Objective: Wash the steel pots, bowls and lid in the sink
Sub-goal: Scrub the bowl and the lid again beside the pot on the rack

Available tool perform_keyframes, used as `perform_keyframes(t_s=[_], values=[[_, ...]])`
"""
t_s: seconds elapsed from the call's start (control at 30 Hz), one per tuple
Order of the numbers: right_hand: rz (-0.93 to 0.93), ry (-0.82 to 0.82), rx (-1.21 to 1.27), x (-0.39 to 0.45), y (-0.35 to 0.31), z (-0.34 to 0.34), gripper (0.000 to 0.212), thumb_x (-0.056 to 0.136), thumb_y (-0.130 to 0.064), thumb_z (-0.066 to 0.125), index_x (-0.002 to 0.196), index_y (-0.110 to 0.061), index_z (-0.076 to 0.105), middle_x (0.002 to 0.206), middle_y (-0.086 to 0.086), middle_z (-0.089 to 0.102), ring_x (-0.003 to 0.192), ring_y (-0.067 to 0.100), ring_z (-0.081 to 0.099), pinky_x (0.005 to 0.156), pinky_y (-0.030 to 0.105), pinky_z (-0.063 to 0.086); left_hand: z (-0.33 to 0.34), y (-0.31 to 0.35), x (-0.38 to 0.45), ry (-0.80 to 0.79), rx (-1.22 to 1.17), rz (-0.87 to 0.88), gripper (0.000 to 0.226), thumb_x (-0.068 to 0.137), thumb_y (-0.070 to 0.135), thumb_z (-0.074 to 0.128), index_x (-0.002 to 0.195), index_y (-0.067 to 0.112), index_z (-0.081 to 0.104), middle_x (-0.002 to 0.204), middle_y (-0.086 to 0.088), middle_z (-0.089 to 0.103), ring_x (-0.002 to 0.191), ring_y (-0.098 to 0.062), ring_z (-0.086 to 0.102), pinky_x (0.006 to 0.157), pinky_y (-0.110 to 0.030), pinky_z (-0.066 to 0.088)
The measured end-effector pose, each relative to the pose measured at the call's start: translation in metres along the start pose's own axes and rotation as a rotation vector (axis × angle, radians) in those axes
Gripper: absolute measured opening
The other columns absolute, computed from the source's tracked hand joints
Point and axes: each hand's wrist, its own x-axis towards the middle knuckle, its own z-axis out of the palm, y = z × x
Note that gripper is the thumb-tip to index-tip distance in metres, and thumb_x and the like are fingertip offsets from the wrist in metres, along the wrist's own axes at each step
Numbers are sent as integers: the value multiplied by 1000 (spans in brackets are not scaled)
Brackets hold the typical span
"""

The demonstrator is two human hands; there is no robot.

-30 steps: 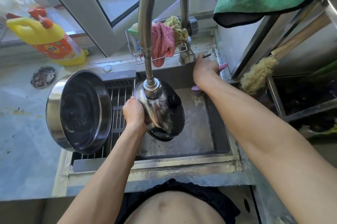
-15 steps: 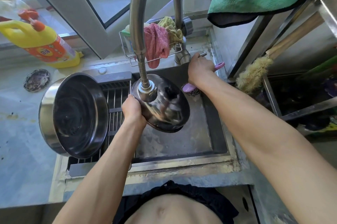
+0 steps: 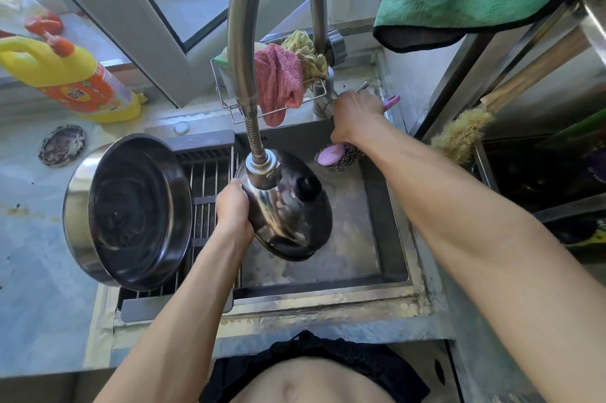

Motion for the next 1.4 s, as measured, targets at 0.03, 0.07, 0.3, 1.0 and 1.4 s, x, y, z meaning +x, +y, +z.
perform_keyframes(t_s=[0.03, 0.07, 0.3, 1.0, 1.4], values=[[-7, 1, 29, 0, 2, -2, 26, 80, -24, 67, 102, -11, 62, 112, 9, 60, 107, 28, 61, 74, 32, 46, 0, 0, 2, -14, 47, 27, 30, 99, 14, 45, 70, 20, 49, 66, 3, 51, 57, -12, 51, 57, -23, 48], [-10, 4, 63, 0, 4, 0, 24, 80, -24, 68, 100, -12, 59, 113, 9, 60, 109, 30, 60, 77, 34, 47, -2, 0, 4, -21, 101, 47, 31, 97, 14, 45, 67, 21, 46, 62, 4, 47, 56, -13, 47, 54, -23, 44], [138, 30, 419, -15, 7, 23, 83, 81, -45, 72, 143, -7, 31, 132, 17, 49, 117, 39, 54, 89, 51, 48, -15, -17, 5, -70, 455, 322, 55, 104, 51, 50, 63, 16, 38, 60, 2, 40, 58, -16, 37, 57, -33, 30], [627, -149, 1723, -161, -12, 106, 56, 67, -60, 67, 91, -10, 70, 94, 12, 70, 78, 24, 64, 71, 36, 51, -28, -57, -30, -148, 590, 890, 52, 106, 41, 52, 61, 14, 45, 57, 2, 48, 57, -19, 45, 56, -35, 29], [832, -135, 2012, -188, -44, 121, 47, 71, -48, 82, 93, -10, 66, 56, 1, 50, 38, 9, 30, 39, 19, 28, -60, -94, -24, -272, 1008, 2182, 49, 101, 45, 57, 60, 18, 57, 56, 2, 53, 49, -20, 54, 53, -29, 40]])
